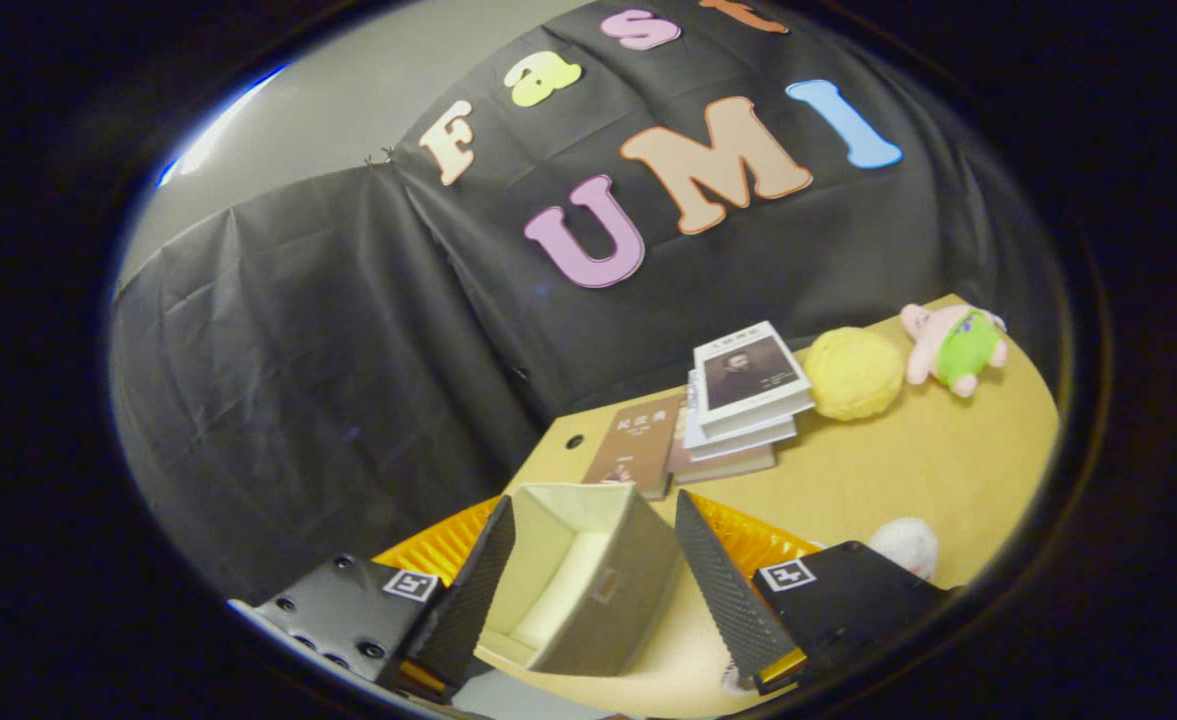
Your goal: Open the storage box then place both shoes into the box .Put the left shoe in first, then the right shoe, with the right side of both shoes facing outward in a uniform manner.
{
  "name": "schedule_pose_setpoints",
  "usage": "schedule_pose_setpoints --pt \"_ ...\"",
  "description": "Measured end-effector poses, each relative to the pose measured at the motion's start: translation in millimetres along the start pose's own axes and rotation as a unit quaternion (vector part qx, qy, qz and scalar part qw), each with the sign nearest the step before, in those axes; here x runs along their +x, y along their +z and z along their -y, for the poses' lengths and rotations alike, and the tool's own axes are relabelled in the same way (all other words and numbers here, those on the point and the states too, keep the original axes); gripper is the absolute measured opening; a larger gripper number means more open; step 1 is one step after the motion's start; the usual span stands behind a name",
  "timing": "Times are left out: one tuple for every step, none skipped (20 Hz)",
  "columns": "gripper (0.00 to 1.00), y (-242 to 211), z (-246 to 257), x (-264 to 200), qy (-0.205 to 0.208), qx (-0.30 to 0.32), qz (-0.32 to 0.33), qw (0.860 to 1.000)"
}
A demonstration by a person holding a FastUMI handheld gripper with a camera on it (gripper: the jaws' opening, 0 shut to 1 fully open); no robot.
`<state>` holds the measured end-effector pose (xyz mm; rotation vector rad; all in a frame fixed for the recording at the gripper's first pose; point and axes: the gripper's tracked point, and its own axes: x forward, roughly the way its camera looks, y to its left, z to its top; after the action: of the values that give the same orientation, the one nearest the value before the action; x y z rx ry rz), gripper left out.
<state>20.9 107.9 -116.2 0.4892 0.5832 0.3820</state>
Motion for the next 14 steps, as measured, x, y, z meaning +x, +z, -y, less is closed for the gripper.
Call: schedule_pose_setpoints --pt "1.00 -4.9 13.7 -4.1 -0.014 -0.003 -0.004 1.000" --pt "1.00 -9.6 27.8 -8.0 -0.027 -0.007 -0.009 1.000" --pt "1.00 -15.5 41.2 -11.8 -0.039 -0.012 -0.015 0.999" --pt "1.00 -20.9 53.3 -15.5 -0.050 -0.017 -0.021 0.998" --pt "1.00 -27.4 65.2 -18.9 -0.060 -0.022 -0.028 0.998" --pt "1.00 -33.3 75.2 -20.7 -0.068 -0.026 -0.034 0.997" --pt "1.00 -39.9 85.6 -22.6 -0.076 -0.031 -0.042 0.996" --pt "1.00 -49.8 94.9 -23.6 -0.082 -0.035 -0.052 0.995" --pt "1.00 -59.1 103.0 -23.7 -0.086 -0.040 -0.063 0.993" --pt "1.00 -67.6 109.5 -23.6 -0.089 -0.045 -0.074 0.992" --pt "1.00 -78.1 117.0 -22.8 -0.094 -0.052 -0.085 0.991" --pt "1.00 -88.8 124.0 -20.9 -0.099 -0.057 -0.095 0.989" --pt "1.00 -99.3 131.8 -19.5 -0.103 -0.061 -0.104 0.987" --pt "1.00 -111.5 137.7 -19.0 -0.106 -0.060 -0.117 0.986"
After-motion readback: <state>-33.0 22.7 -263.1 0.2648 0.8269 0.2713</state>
